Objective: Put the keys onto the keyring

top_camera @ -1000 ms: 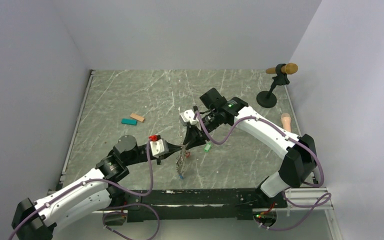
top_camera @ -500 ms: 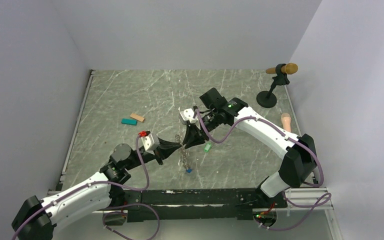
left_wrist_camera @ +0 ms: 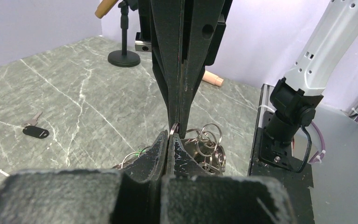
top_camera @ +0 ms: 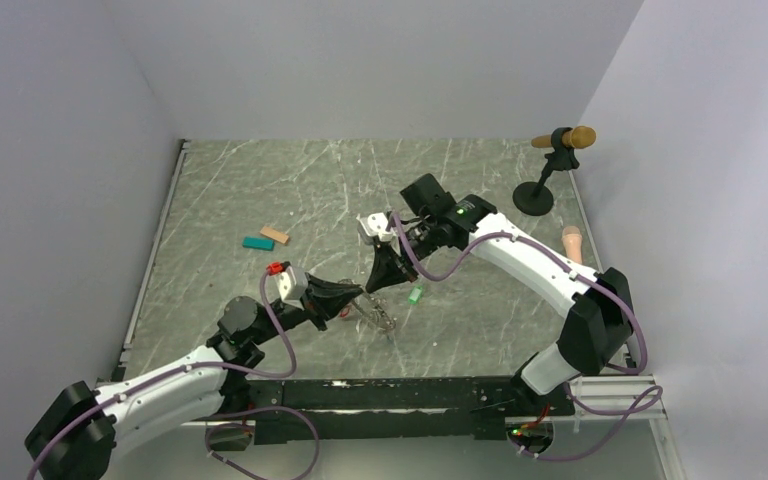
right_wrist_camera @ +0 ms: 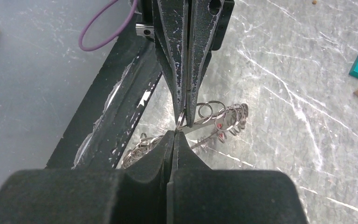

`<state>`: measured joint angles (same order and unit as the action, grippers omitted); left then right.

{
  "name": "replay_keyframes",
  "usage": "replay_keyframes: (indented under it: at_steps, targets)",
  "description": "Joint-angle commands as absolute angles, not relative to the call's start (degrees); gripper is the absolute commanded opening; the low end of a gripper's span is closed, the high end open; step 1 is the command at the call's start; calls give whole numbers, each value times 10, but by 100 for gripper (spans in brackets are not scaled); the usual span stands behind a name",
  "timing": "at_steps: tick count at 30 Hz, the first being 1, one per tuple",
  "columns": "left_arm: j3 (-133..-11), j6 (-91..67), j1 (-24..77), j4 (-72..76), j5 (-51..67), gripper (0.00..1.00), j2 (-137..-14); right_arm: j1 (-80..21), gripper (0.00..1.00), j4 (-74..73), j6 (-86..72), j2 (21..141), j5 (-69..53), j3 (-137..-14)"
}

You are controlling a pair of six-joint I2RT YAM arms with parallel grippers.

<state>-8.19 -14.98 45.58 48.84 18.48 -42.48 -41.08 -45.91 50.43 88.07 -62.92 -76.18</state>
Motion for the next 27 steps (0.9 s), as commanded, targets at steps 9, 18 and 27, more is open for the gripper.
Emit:
replay_keyframes:
  at_steps: [9, 18, 27]
  targets:
    - [-143, -105, 452, 310, 153, 65, -313, -416, 0, -599, 529, 925, -548, -880]
    - [-253, 80, 455, 50, 189, 60, -337, -439, 0, -825, 554, 1028, -342, -1079]
    - [-303, 127, 469, 115, 160, 52, -462, -454, 0, -858, 524, 1058, -280, -1151]
